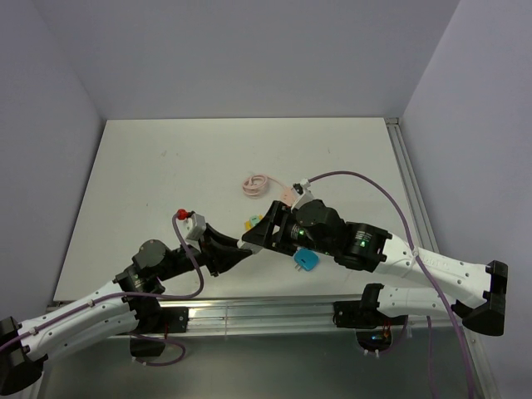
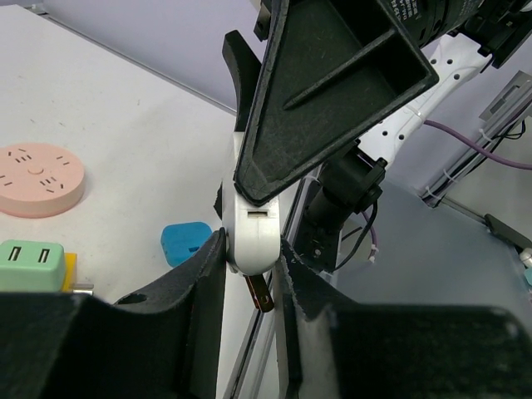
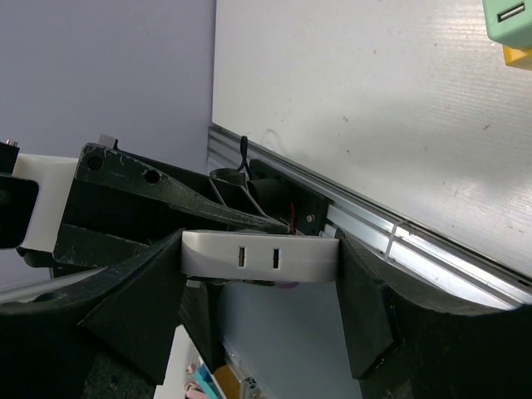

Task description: Insert the plug

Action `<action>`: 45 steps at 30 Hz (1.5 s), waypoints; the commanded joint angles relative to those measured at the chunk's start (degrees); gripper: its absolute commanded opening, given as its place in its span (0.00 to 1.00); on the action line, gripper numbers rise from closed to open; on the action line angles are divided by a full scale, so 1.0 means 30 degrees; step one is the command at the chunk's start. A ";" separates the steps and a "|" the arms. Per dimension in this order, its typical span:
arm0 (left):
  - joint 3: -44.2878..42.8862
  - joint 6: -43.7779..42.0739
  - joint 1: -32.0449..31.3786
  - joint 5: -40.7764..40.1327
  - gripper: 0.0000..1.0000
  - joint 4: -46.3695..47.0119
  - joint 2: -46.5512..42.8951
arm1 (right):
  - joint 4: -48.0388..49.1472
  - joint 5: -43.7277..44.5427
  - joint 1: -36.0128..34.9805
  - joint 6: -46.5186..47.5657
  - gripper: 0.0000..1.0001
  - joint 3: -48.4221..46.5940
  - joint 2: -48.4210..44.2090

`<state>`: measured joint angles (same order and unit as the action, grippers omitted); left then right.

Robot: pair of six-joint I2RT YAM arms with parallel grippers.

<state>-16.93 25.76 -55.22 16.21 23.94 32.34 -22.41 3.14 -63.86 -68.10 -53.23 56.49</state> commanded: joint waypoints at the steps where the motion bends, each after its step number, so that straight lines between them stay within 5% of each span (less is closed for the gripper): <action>1: -0.0099 0.0174 -0.0079 0.0369 0.01 0.0281 -0.0086 | 0.0939 -0.0488 0.0074 0.0520 0.00 -0.0800 -0.0285; 7: -0.0012 -0.0002 -0.0079 0.0574 0.02 0.0310 -0.0057 | 0.0909 -0.0753 0.0133 0.0667 0.00 -0.0684 -0.0372; 9: 0.0046 0.0027 -0.0079 0.0546 0.20 0.0280 -0.0173 | 0.0938 -0.0840 0.0162 0.0638 0.00 -0.0625 -0.0431; 10: 0.0105 0.0143 -0.0079 0.0342 0.41 0.0280 -0.0261 | 0.0996 -0.0869 0.0162 0.0638 0.00 -0.0538 -0.0431; 11: 0.0164 0.0173 -0.0079 0.0224 0.46 0.0309 -0.0378 | 0.1026 -0.0899 0.0191 0.0609 0.00 -0.0508 -0.0460; 16: 0.0399 0.0057 -0.0079 0.0018 0.49 0.0222 -0.0847 | 0.1202 -0.0958 0.0221 0.0579 0.00 -0.0478 -0.0490; 22: 0.0399 0.0086 -0.0079 0.0339 0.41 0.0513 -0.0555 | 0.1347 -0.1426 0.0221 0.0579 0.00 -0.0479 -0.0519; 28: -0.0011 -0.0002 -0.0079 0.0984 0.00 0.0721 0.0499 | 0.1203 -0.1632 0.0221 0.0696 0.00 -0.0654 -0.0519; 34: -0.0070 -0.0148 -0.0079 0.0810 0.02 0.0311 0.0383 | 0.0938 -0.1749 0.0367 0.1047 0.00 -0.0684 -0.0607; 35: -0.0099 -0.0149 -0.0079 0.0635 0.09 0.0223 0.0238 | 0.0909 -0.1720 0.0396 0.1106 0.00 -0.0626 -0.0578; 36: -0.0099 -0.0120 -0.0079 0.0459 0.31 0.0135 0.0179 | 0.0793 -0.1632 0.0425 0.1136 0.00 -0.0625 -0.0549; 37: -0.0070 -0.0061 -0.0079 -0.0065 0.40 -0.0127 0.0091 | 0.0647 -0.1544 0.0426 0.1194 0.00 -0.0625 -0.0549; 42: 0.0223 0.0726 -0.0079 -0.2437 0.57 -0.1416 -0.1226 | -0.0407 0.0208 0.0747 0.1399 0.00 -0.0829 -0.0607; 45: -0.0039 0.1633 -0.0079 -0.4897 0.78 -0.3200 -0.2339 | -0.1257 0.1265 0.1186 0.1779 0.00 -0.1151 -0.0315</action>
<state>-15.92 27.38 -55.27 9.58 18.39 27.90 -24.62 2.28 -61.58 -64.79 -53.41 56.12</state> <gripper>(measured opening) 0.748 0.730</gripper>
